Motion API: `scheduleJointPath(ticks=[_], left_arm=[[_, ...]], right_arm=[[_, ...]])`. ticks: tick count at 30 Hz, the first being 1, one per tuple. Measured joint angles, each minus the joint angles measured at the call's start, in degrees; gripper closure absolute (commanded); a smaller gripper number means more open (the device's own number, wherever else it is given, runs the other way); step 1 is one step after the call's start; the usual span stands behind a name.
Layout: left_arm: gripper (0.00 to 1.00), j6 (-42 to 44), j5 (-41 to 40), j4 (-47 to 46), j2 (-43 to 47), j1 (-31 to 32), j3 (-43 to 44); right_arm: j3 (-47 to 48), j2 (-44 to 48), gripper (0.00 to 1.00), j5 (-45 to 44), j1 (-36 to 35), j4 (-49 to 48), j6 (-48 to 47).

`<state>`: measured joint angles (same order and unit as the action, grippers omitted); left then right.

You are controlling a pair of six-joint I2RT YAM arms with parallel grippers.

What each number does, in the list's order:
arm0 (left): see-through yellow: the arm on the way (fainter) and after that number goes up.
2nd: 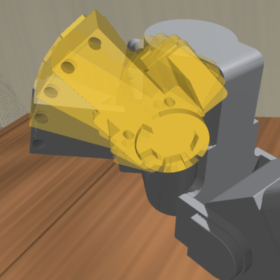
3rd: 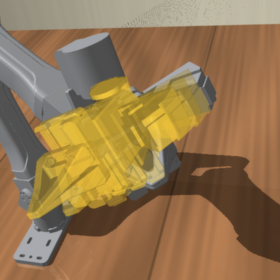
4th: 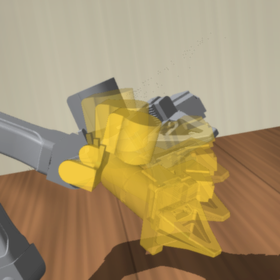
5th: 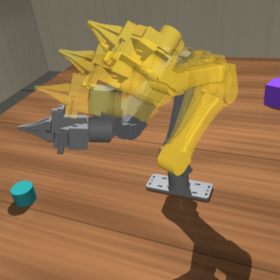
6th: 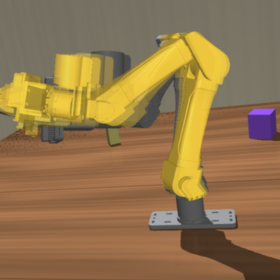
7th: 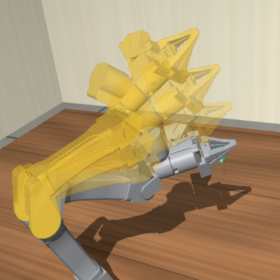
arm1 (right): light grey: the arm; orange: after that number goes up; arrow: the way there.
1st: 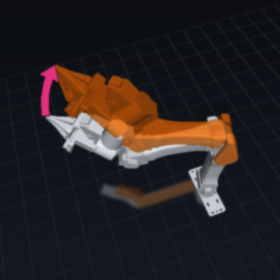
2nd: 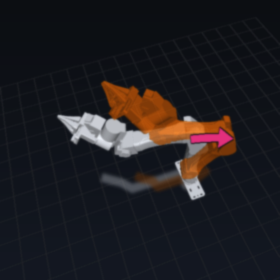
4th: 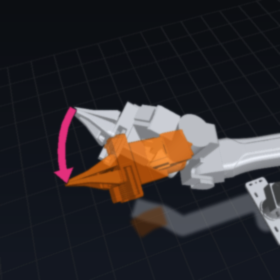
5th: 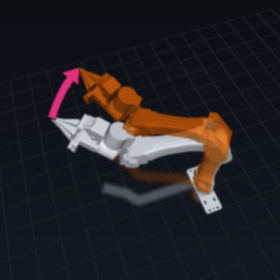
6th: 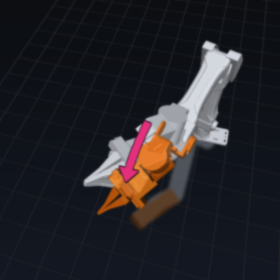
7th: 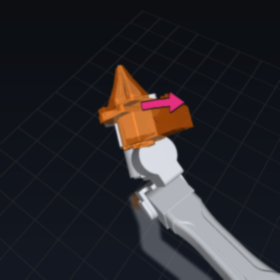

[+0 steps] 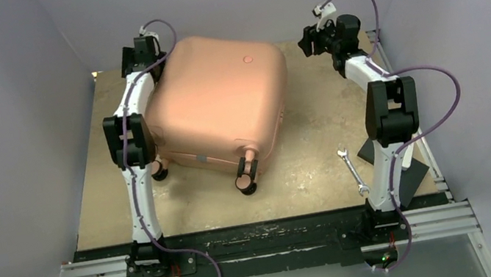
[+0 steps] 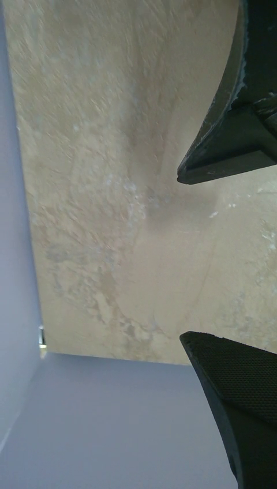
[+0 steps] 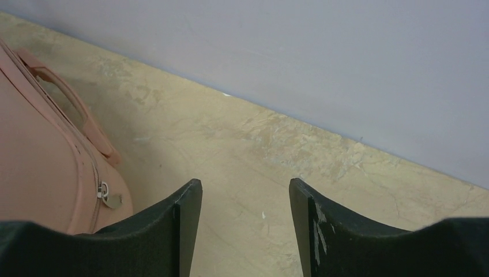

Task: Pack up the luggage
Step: Zip the luggage at the center of the board.

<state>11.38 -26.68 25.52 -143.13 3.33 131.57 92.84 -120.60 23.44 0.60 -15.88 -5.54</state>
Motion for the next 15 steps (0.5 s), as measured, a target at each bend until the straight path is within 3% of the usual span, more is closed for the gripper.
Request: scheduleJointPath(ticks=[7,15], left_arm=[[0.02,4.17,5.29,-4.37,0.00,3.96,0.70],[0.01,6.78,9.25,-6.84,-0.15,13.16,2.38]], right_arm=[[0.00,0.39,0.37,0.02,1.03,2.03,-1.92],[-1.36,0.74,0.37,-1.46,5.92,2.40,-2.91]])
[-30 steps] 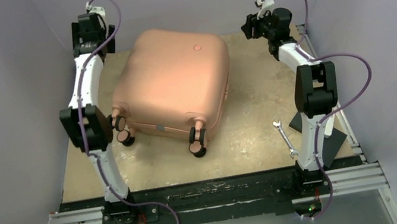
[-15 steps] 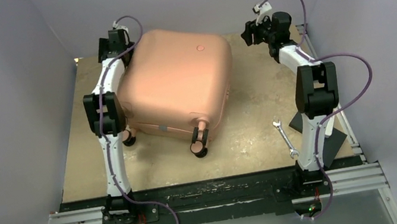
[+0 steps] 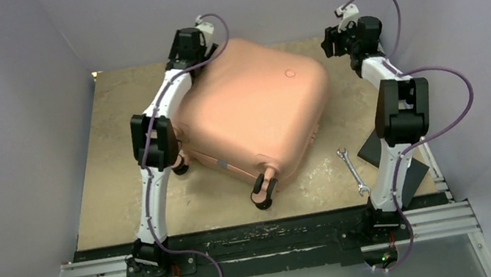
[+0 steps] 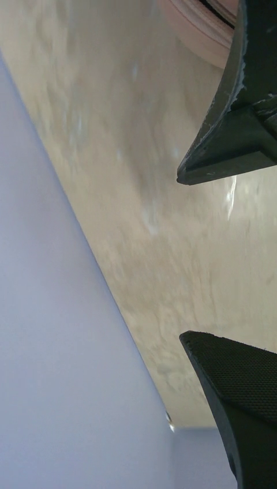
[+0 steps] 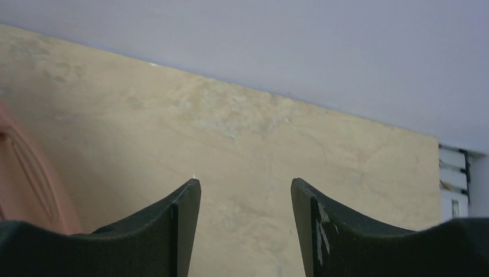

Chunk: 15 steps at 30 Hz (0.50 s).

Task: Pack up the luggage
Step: Zip the luggage at the center of the board.

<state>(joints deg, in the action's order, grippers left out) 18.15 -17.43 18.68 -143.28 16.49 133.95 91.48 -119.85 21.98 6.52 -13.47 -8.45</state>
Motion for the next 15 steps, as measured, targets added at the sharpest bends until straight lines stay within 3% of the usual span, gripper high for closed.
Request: scheduleJointPath(ticks=[9,15], left_arm=[[0.01,-2.56,0.61,6.43,2.69,6.36,-0.39],[0.01,-4.33,5.01,11.41,24.98,-2.62,-15.52]], right_arm=[[-7.04,2.93,0.37,-1.53,1.09,0.24,-1.51],[-9.75,5.57,0.37,-1.51,1.11,-0.24,-1.68]])
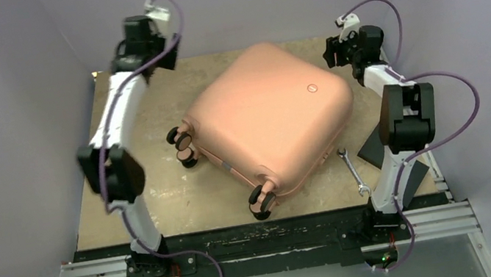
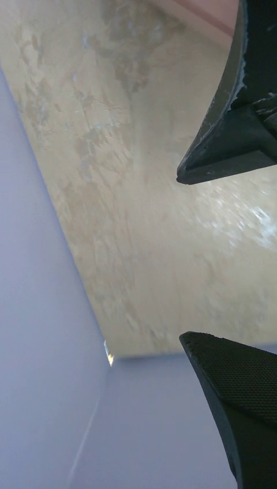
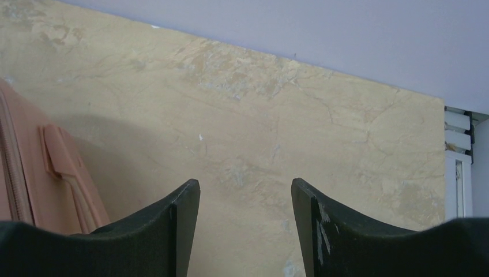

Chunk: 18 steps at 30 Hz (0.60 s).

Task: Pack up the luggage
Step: Zip the luggage at the center of the board.

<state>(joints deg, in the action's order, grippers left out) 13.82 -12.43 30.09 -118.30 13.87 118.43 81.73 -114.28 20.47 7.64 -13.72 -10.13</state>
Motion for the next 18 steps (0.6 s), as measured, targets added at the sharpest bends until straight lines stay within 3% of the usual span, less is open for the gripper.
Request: scheduleJointPath(ticks=[4,9,13,18], left_arm=[[0.01,3.45,9.53,4.00,22.49,-5.18,-12.00],[0.01,8.52,23.71,10.21,44.48,-1.22,-26.25],[0.01,11.41,28.98,16.20,50.58,-1.25,-35.12],[0.01,13.00,31.69,21.53,50.58,-1.42,-44.44]], right_arm=[[-2.40,1.49,0.37,0.00,0.02,-0.17,0.00],[-5.16,3.30,0.37,0.02,0.28,-0.17,-0.02],[-6.88,4.98,0.37,0.15,0.61,0.31,-0.07],[-9.79,8.24,0.37,0.31,0.68,0.44,-0.55]])
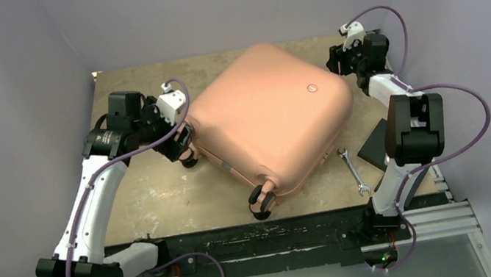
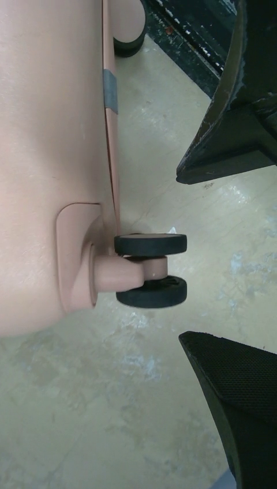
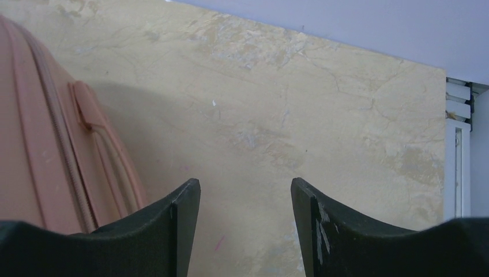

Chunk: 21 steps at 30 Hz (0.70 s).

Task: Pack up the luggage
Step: Zip the luggage at the center of the board.

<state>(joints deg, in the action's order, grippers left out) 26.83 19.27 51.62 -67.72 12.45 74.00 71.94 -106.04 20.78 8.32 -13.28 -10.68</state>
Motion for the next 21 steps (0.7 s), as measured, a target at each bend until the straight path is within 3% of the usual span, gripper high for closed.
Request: scheduleJointPath(ticks=[11,12,18,21], left_arm=[[0.03,-0.70,-2.36,-6.75,-1.79,3.17,-9.03],[0.08,-0.79,-3.04,-7.80,-2.36,3.41,-9.60],[0.62,-1.97,-9.01,-14.60,-8.26,3.69,-10.62],[0.70,-1.90,-10.67,-16.09,-10.16,3.80,-10.58]], right_arm=[[-5.92,3.91,0.38,2.67,0.00,0.55,-2.34],[-5.97,4.02,0.38,2.73,0.07,0.52,-2.49],[-7.67,6.21,0.38,2.82,0.68,0.90,-4.20],[-8.72,8.37,0.38,2.78,0.98,1.62,-5.64]])
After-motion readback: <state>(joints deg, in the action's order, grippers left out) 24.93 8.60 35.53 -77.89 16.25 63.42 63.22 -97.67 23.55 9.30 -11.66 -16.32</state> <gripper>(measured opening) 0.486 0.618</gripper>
